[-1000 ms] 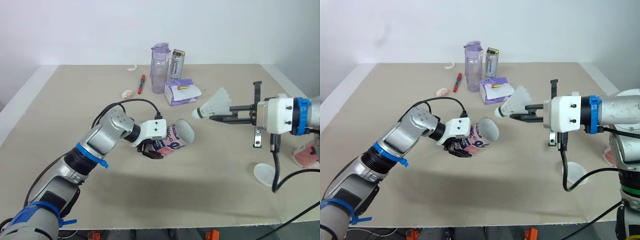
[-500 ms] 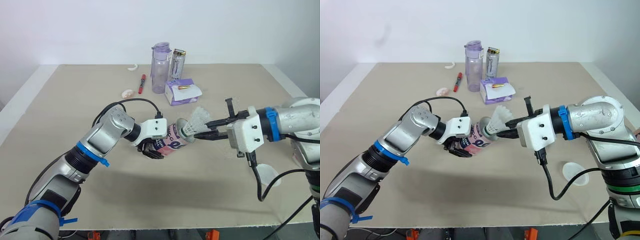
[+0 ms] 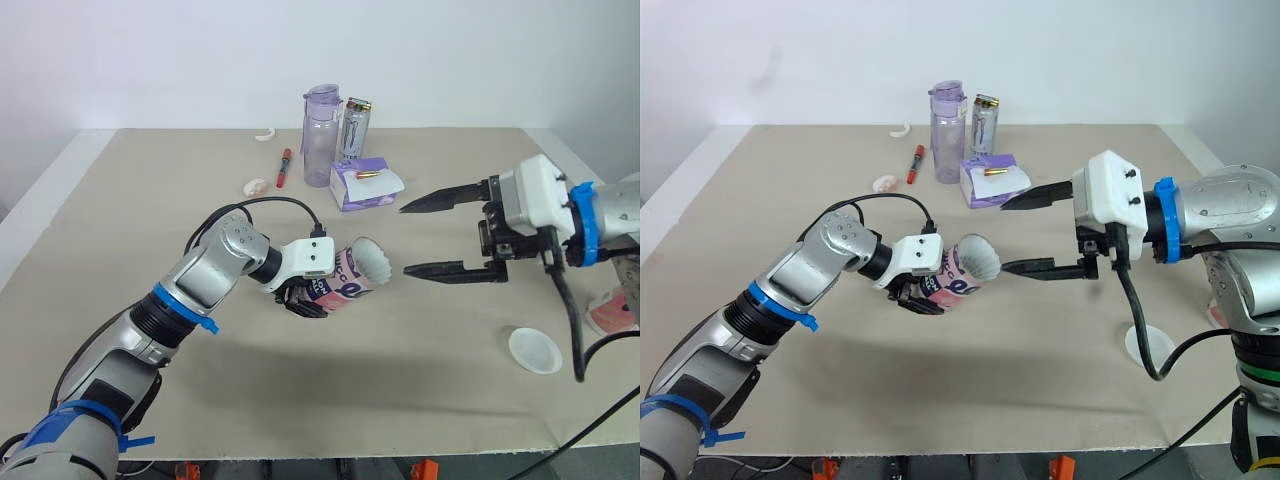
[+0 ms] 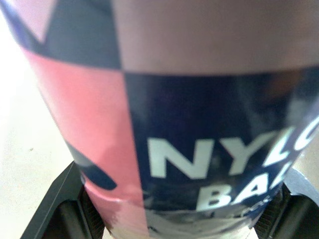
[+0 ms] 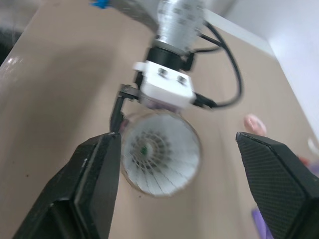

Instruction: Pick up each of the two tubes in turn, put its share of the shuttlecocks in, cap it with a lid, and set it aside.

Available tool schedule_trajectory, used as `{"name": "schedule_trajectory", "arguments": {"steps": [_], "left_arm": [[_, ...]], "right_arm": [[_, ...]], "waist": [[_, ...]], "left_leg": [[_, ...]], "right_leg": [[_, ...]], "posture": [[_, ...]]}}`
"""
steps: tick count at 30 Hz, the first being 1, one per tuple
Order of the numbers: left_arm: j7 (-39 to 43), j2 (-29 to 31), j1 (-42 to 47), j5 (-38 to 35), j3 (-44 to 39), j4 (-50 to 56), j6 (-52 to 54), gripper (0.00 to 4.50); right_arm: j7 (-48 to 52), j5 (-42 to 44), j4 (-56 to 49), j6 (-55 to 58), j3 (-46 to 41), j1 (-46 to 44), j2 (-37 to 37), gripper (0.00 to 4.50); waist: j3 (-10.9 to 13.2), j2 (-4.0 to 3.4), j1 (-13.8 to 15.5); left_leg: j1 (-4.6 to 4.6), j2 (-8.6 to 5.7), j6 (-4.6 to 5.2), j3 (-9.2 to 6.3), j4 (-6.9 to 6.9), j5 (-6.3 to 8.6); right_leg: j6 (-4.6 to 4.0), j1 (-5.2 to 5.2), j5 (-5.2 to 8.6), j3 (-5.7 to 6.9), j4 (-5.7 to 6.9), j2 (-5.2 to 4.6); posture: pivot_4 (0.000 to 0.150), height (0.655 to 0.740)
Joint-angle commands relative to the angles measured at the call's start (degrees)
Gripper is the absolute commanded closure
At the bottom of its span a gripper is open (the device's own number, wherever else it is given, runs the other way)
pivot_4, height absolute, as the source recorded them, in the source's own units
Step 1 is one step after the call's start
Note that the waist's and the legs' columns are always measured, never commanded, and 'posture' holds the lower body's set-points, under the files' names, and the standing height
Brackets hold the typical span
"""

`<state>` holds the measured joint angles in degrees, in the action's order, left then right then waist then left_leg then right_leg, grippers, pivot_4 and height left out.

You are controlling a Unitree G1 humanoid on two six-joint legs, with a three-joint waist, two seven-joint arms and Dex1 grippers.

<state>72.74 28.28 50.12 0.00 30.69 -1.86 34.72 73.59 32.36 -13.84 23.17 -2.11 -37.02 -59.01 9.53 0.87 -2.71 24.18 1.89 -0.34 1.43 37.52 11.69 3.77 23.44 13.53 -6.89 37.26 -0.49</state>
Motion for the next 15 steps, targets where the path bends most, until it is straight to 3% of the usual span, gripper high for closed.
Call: {"name": "schedule_trajectory", "arguments": {"steps": [1,5,15], "left_arm": [[-1.0,-0.36,-0.24,1.44,1.32,-1.32,-0.21,1.2],[-1.16,-0.4,-0.49,1.57,1.28,-1.35,-0.48,1.2],[-1.61,-0.63,-0.59,1.85,1.4,-2.12,-1.37,1.2]], "right_arm": [[0.32,-5.02,-1.71,0.27,6.96,-5.25,2.22,2.6],[2.21,-10.62,-0.4,-1.93,13.63,-9.28,4.75,4.39],[8.14,-26.63,7.94,-9.39,27.26,-18.13,10.33,4.47]], "waist": [[0.0,0.0,0.0],[-0.02,-0.03,0.14],[-0.02,-0.03,0.09]], "left_leg": [[0.0,0.0,0.0,0.0,0.0,0.0],[-0.01,0.0,0.0,0.02,0.01,0.0],[0.09,-0.09,0.0,0.04,0.05,0.0]], "right_leg": [[0.01,0.0,0.0,0.0,0.0,0.0],[0.01,0.02,-0.03,0.01,0.0,0.0],[0.09,0.04,0.03,0.06,0.0,-0.12]], "posture": [[0.15,0.74],[0.15,0.74],[0.15,0.74]]}}
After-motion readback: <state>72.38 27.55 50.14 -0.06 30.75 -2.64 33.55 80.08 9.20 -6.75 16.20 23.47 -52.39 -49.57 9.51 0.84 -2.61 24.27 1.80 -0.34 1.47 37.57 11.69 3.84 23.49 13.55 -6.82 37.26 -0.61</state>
